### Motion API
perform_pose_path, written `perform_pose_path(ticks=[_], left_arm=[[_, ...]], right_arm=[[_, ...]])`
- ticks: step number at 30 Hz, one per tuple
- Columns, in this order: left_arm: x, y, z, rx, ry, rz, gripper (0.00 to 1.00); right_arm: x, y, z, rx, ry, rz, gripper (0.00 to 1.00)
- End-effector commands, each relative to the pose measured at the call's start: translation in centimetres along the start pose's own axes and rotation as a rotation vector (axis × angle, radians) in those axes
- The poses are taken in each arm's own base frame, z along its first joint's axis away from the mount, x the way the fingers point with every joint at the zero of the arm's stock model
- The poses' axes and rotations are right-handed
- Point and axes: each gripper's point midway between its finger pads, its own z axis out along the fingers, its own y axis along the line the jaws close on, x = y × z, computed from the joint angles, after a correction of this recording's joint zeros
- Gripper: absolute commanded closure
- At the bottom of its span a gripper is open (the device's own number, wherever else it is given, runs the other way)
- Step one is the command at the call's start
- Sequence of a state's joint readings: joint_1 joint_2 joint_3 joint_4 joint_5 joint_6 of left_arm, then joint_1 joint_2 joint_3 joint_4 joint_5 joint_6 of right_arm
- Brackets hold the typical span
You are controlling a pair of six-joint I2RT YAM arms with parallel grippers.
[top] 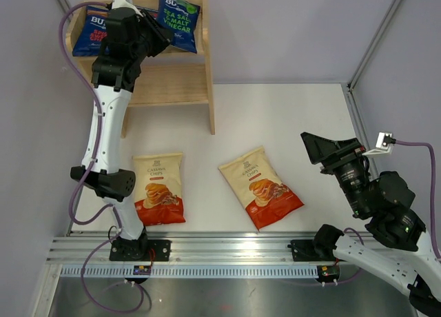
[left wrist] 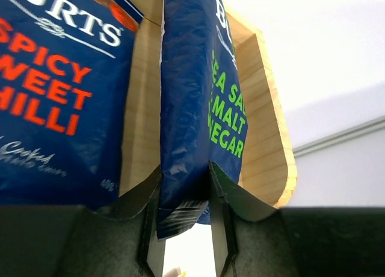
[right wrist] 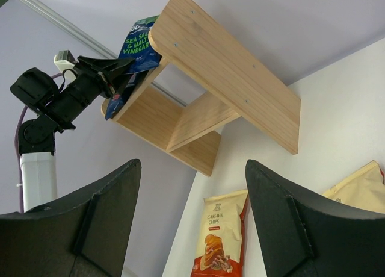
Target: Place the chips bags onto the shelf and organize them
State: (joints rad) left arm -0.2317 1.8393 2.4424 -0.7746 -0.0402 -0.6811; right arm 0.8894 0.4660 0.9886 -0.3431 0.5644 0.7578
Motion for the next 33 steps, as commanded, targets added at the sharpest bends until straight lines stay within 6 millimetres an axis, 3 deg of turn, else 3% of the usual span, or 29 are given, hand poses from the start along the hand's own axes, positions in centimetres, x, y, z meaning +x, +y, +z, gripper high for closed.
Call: perform_pose_path(ticks=[1,6,11,14,21,33], left_arm=[[0.6,-2.4,0.6,0.123,0.045,0.006,0.72],[1.6,-3.1,1.4,0.170,0.086,-0.040,0.76],[1.4,-3.3,1.1,0.173,0.081,-0.047,0.76],[0.5,-3.0,0.1,0.149,0.052,-0.019,0.71],[-0.7,-2.7,-1.1,0.130,0.015,0.056,0.47],[-3.8,-2.7,-4.0,0.119,-0.073,0.135,0.43]], right_arm=[[-0.5,0.6,0.3,-0.005,-0.017,0.014,0.22],[-0.8,0.4,0.1,0.000,-0.025,0.014,0.22],[-1.1,0.4,-0.1,-0.001,-0.034,0.017,0.22],[-1.1,0.3,-0.2,0.000,-0.033,0.015,0.22],[-0.9,0.5,-0.2,-0.007,-0.027,0.014,0.22],[-0.2,0.3,0.4,0.006,-0.007,0.000,0.23]])
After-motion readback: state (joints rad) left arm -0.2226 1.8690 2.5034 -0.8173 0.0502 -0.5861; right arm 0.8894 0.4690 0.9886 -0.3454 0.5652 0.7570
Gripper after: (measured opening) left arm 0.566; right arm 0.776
